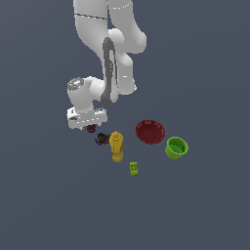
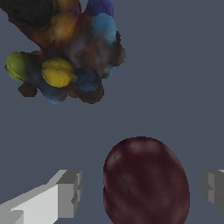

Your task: Pick up a designated object from a clutter of objects.

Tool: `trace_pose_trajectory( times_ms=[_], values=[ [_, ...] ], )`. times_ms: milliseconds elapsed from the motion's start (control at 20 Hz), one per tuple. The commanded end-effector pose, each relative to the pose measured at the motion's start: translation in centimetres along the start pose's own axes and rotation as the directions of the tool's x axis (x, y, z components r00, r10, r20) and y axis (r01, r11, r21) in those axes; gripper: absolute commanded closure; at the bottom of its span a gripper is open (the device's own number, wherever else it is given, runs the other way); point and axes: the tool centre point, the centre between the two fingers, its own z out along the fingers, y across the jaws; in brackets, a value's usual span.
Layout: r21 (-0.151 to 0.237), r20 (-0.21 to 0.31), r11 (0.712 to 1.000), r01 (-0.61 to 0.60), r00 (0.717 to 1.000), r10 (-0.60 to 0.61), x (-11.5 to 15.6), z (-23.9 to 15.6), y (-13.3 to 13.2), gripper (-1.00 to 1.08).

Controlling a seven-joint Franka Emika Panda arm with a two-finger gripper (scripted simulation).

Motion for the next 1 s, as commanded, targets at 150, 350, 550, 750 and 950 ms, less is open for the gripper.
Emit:
trace_pose_trajectory(
  times_ms=[150, 350, 550, 750, 950],
  values=[
    [-0.001, -0.001, 1.0, 0.001, 1.0, -0.001, 0.07, 0.35, 0.06, -0.92],
    [-0.001, -0.001, 1.0, 0.001, 1.0, -0.001, 0.08, 0.32, 0.07, 1.08],
    [-0.001, -0.001, 1.0, 0.001, 1.0, -0.001, 0.08, 0.32, 0.07, 1.08],
    [-0.001, -0.001, 1.0, 0.001, 1.0, -0.001, 0.07, 0.34, 0.06, 1.08],
    [-0.001, -0.001, 1.0, 0.001, 1.0, -0.001, 0.33, -0.04, -0.1, 1.08]
  ],
)
